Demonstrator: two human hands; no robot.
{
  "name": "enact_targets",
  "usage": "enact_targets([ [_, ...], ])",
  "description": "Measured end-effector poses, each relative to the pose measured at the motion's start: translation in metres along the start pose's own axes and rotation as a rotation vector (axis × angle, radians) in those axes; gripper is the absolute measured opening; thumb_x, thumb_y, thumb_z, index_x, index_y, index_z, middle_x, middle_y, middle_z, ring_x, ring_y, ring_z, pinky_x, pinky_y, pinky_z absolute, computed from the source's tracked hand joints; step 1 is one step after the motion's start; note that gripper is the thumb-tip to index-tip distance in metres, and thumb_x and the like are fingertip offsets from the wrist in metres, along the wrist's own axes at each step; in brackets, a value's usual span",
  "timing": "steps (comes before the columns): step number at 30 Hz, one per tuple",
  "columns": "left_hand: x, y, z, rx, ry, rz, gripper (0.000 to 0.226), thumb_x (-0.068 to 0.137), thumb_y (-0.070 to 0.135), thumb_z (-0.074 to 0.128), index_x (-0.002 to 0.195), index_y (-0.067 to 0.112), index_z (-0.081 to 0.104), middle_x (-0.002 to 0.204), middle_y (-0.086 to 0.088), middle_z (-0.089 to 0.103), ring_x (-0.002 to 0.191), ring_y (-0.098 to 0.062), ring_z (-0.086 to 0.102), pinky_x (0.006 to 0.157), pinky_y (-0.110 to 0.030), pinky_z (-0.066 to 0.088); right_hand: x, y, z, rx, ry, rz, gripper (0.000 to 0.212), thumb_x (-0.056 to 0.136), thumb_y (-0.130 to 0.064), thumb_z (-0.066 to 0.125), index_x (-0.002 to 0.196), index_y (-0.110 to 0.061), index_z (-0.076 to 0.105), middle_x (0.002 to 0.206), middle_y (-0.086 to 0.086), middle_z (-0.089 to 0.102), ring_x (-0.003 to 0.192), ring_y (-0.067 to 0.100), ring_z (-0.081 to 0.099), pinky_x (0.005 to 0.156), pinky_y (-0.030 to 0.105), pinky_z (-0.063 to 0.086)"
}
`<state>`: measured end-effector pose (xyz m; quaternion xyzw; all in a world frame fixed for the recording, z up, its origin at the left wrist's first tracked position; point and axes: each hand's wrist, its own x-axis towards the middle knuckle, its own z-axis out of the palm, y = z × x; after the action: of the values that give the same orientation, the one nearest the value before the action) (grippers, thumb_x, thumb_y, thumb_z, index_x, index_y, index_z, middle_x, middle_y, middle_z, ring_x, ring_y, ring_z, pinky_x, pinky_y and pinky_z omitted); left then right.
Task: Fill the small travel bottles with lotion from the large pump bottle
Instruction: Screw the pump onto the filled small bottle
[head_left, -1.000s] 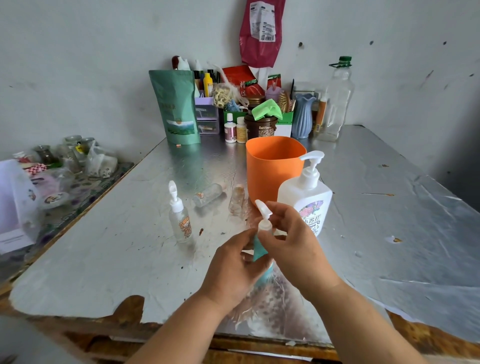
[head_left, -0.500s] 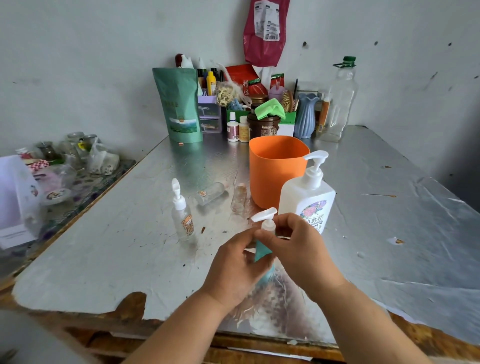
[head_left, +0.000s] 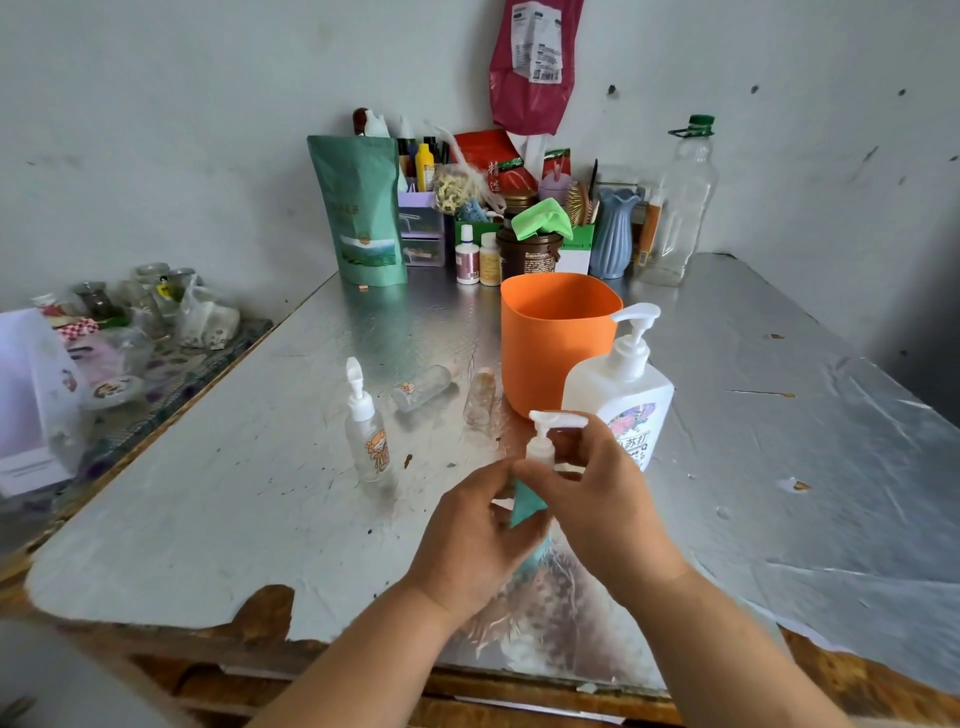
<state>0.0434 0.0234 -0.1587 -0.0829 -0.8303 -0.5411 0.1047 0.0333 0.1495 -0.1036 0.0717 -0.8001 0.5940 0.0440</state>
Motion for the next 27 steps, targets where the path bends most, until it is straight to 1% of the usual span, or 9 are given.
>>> enact_targets([
  [2, 0.000, -0.002, 0.000, 0.015, -0.010, -0.018, 0.034, 0.084, 0.040, 0.071, 0.117, 0.035, 0.062, 0.108, 0.019, 0.068, 0.102, -0.002, 0.064, 0.085, -0.021, 0.056, 0.001, -0.002, -0.002, 0.030, 0.018, 0.003, 0.020, 0.084, -0.018, 0.070, 0.099, -0.023, 0.058, 0.093, -0.001, 0.067, 0.090, 0.017, 0.064, 0.081, 0.030, 0.055],
  [5, 0.000, -0.002, -0.001, 0.041, -0.030, -0.027, 0.033, 0.086, 0.045, 0.067, 0.116, 0.036, 0.060, 0.111, 0.019, 0.066, 0.101, -0.004, 0.065, 0.083, -0.018, 0.056, 0.002, -0.011, -0.009, 0.156, 0.065, -0.062, 0.006, 0.090, -0.016, 0.064, 0.093, -0.020, 0.062, 0.090, -0.002, 0.071, 0.086, 0.013, 0.067, 0.078, 0.025, 0.053],
  [7, -0.001, 0.000, -0.002, 0.054, -0.028, -0.033, 0.033, 0.086, 0.045, 0.066, 0.118, 0.040, 0.057, 0.111, 0.020, 0.065, 0.099, -0.003, 0.065, 0.081, -0.015, 0.055, 0.002, -0.019, -0.018, 0.307, 0.100, -0.081, 0.007, 0.093, -0.013, 0.061, 0.092, -0.019, 0.065, 0.088, -0.004, 0.073, 0.079, 0.008, 0.066, 0.073, 0.020, 0.053],
  [11, -0.001, -0.002, -0.002, 0.060, -0.013, -0.055, 0.042, 0.085, 0.046, 0.068, 0.124, 0.035, 0.057, 0.114, 0.016, 0.065, 0.097, -0.005, 0.066, 0.082, -0.023, 0.058, 0.010, -0.024, -0.039, 0.599, 0.159, 0.003, 0.012, 0.091, -0.009, 0.061, 0.095, -0.016, 0.069, 0.095, -0.001, 0.076, 0.085, 0.011, 0.068, 0.083, 0.030, 0.053],
  [14, -0.002, -0.004, -0.001, 0.017, 0.002, -0.065, 0.043, 0.082, 0.044, 0.072, 0.122, 0.036, 0.058, 0.112, 0.017, 0.066, 0.095, -0.007, 0.068, 0.080, -0.029, 0.059, 0.012, -0.019, -0.051, 0.712, 0.189, 0.074, 0.015, 0.089, -0.010, 0.063, 0.102, -0.005, 0.068, 0.086, 0.001, 0.073, 0.079, 0.013, 0.066, 0.081, 0.030, 0.053],
  [18, -0.001, -0.005, 0.000, 0.001, 0.022, -0.065, 0.039, 0.079, 0.040, 0.076, 0.113, 0.047, 0.057, 0.107, 0.017, 0.068, 0.088, -0.008, 0.071, 0.078, -0.034, 0.060, 0.008, 0.000, -0.063, 0.575, 0.161, 0.244, 0.012, 0.089, -0.015, 0.066, 0.079, -0.011, 0.072, 0.068, 0.001, 0.065, 0.067, 0.014, 0.059, 0.074, 0.028, 0.053],
  [21, -0.001, -0.003, 0.001, 0.023, 0.036, -0.070, 0.041, 0.079, 0.036, 0.077, 0.109, 0.051, 0.053, 0.105, 0.019, 0.066, 0.083, -0.005, 0.071, 0.077, -0.031, 0.060, 0.003, 0.018, -0.066, 0.364, 0.088, 0.380, 0.015, 0.085, -0.025, 0.071, 0.082, -0.010, 0.072, 0.065, 0.002, 0.064, 0.066, 0.015, 0.057, 0.067, 0.029, 0.052],
  [25, -0.002, -0.001, 0.001, 0.057, 0.048, -0.084, 0.046, 0.078, 0.037, 0.077, 0.117, 0.044, 0.054, 0.107, 0.018, 0.066, 0.084, -0.005, 0.070, 0.080, -0.030, 0.059, -0.003, 0.033, -0.067, -0.081, 0.017, 0.383, 0.036, 0.084, -0.035, 0.070, 0.077, 0.000, 0.066, 0.061, 0.002, 0.062, 0.052, 0.012, 0.055, 0.057, 0.028, 0.041],
  [27, -0.003, 0.000, 0.002, 0.074, 0.046, -0.091, 0.049, 0.078, 0.037, 0.077, 0.121, 0.040, 0.055, 0.110, 0.017, 0.065, 0.084, -0.005, 0.070, 0.080, -0.030, 0.059, -0.004, 0.035, -0.067, -0.307, 0.006, 0.347, 0.038, 0.085, -0.036, 0.067, 0.066, -0.005, 0.057, 0.053, 0.002, 0.055, 0.044, 0.013, 0.049, 0.053, 0.026, 0.037],
])
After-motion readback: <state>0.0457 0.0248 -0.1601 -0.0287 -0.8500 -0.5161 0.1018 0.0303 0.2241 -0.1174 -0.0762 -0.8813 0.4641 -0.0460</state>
